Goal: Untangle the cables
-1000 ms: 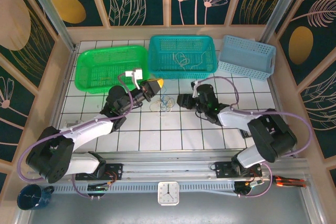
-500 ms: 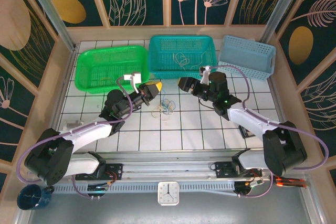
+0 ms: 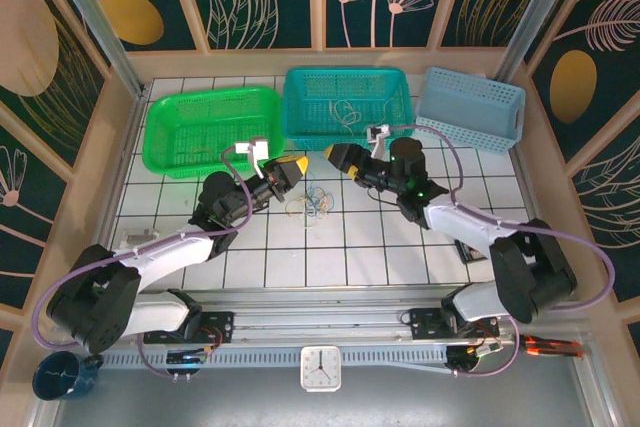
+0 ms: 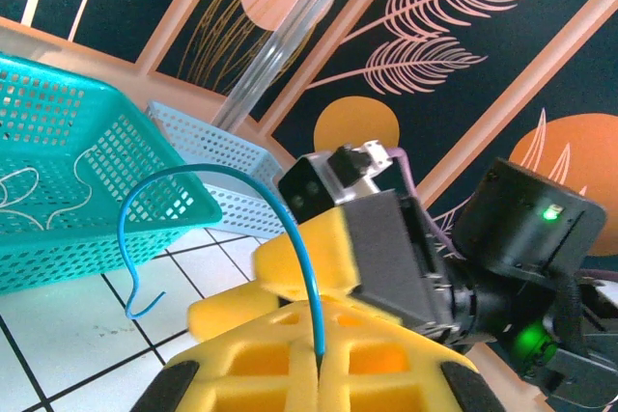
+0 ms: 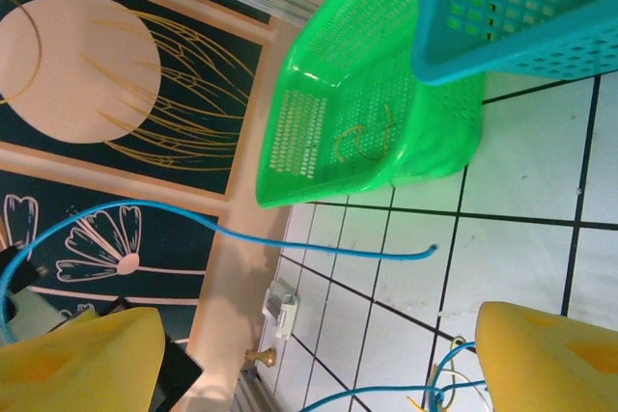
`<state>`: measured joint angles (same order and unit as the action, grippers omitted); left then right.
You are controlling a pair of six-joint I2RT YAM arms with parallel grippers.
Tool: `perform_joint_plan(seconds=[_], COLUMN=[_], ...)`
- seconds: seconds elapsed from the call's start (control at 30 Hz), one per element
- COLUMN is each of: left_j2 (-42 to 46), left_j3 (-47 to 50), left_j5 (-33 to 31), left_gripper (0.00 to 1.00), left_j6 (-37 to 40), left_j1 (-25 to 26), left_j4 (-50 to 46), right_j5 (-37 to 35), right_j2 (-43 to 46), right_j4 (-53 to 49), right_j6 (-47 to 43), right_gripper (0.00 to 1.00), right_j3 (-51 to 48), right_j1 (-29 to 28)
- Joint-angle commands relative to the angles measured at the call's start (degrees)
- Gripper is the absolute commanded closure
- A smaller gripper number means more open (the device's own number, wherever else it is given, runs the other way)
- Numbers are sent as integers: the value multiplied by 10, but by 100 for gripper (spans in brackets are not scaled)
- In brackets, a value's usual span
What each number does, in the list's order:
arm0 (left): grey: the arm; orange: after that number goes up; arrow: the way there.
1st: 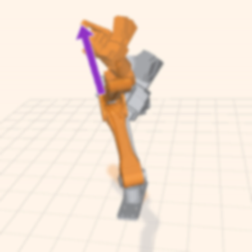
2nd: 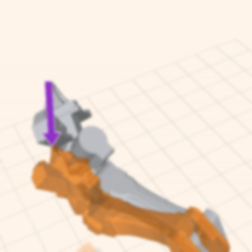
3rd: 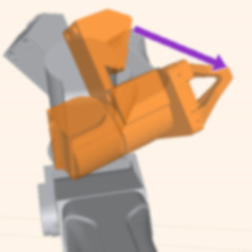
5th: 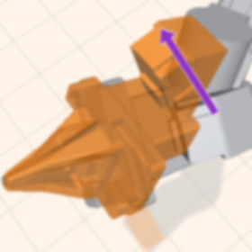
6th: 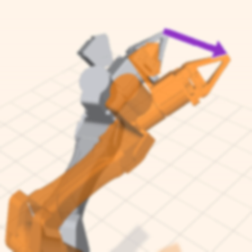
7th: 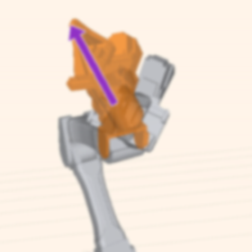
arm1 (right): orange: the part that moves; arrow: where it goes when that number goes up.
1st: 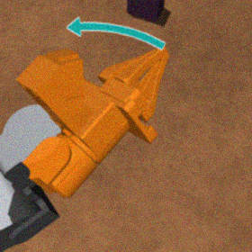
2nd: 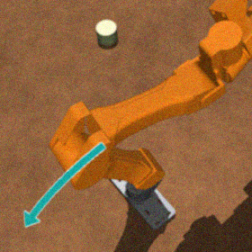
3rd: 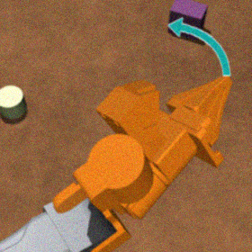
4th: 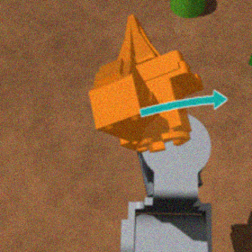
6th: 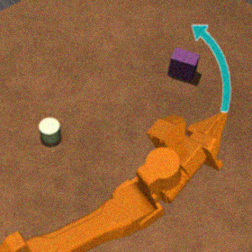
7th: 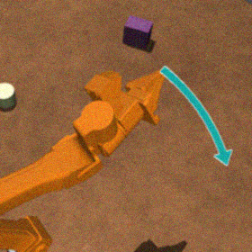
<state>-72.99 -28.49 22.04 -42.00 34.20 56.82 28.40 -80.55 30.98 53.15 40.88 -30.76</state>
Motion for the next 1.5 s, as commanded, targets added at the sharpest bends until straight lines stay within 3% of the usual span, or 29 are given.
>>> perform_joint_plan(seconds=[0.0, 0.2, 0.4, 0.63, 0.7, 0.87, 1.17, 1.27, 1.37, 1.47], left_j2=[6, 3, 4, 1, -1, -7, -12, -14, -17, -17], left_j3=[2, 2, 4, 6, 6, 10, 36, 47, 59, 74], left_j5=[2, 4, 2, 1, 3, 6, 3, 1, -5, -13], left_gripper=[100, 100, 100, 100, 100, 100, 100, 84, 56, 36], left_j6=[11, 6, 5, 5, 3, -2, 4, 10, 16, 22], left_j1=[2, 2, 2, 2, 2, 2, 2, 2, 2, 2], left_j4=[33, 36, 38, 41, 44, 52, 50, 43, 35, 29], right_j5=[-1, 1, 6, 14, 14, 15, 10, 6, 4, 3], right_j2=[-30, -72, -98, -128, -132, -131, -69, -41, -20, -3], right_j4=[63, 133, 174, 216, 223, 224, 117, 59, 6, -31], right_j6=[34, 73, 97, 128, 131, 127, 55, 13, -24, -53], right_gripper=[18, 26, 48, 53, 62, 100, 100, 100, 100, 100], right_j3=[5, 9, 12, 12, 13, 16, 64, 104, 148, 181], right_j1=[-3, -3, -3, -15, -16, -11, 22, 26, 26, 26])
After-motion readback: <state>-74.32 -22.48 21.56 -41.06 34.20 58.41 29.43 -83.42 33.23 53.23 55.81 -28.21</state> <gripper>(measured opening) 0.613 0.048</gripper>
